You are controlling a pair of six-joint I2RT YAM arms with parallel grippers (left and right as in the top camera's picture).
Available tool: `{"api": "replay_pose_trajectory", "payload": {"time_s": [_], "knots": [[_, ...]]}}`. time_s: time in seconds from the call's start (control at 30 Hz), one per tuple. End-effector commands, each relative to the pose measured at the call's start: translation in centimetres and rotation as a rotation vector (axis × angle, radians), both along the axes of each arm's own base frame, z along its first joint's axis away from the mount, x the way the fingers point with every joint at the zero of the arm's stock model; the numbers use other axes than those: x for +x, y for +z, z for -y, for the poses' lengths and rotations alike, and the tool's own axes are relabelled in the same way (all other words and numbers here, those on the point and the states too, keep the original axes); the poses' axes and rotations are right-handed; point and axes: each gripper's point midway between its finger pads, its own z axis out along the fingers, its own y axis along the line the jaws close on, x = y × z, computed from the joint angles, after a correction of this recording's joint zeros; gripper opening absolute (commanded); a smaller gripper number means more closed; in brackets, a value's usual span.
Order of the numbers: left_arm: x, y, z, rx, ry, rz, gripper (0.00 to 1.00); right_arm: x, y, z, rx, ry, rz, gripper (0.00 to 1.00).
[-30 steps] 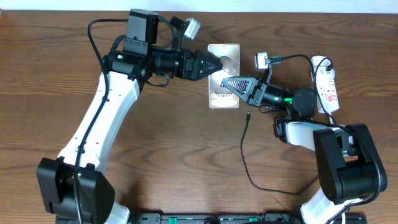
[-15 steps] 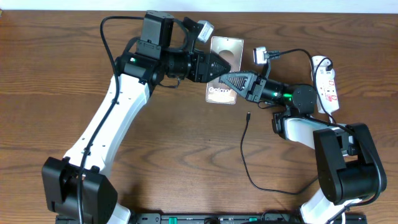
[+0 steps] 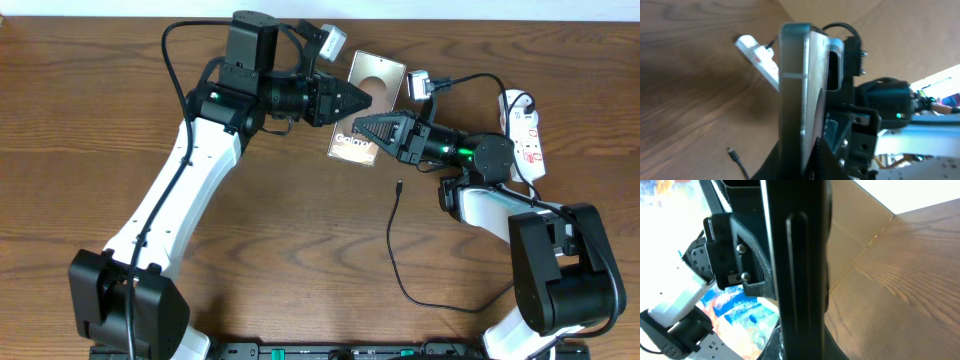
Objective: Plug charger to phone and switch on socket
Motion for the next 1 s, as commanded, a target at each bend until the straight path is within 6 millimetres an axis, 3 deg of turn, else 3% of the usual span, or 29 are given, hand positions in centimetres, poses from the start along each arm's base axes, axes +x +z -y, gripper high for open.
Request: {"api": "replay_pose_trajectory", "payload": {"time_s": [0.0, 0.27, 0.7, 0.97], "knots": [[-5.3, 2.8, 2.7, -0.113, -0.226, -0.03, 0.07, -1.1, -0.2, -1.6, -0.003, 0.068, 0.004, 0.01], [-6.0, 1.7, 2.5, -0.082, -0.22, -0.121, 0.07, -1.6, -0.6, -1.4, -0.029, 0.098, 0.016, 0.01], [-7.3, 0.7, 4.3, -0.036, -0.235, -0.122, 0.08, -1.8, -0.4, -1.5, -0.039, 0.125, 0.013, 0.01], [-7.9, 0.5, 4.8, -0.026, -0.245, -0.131, 0.24, -1.9, -0.3, -1.5, -0.042, 0.136, 0.015, 0.01]]}}
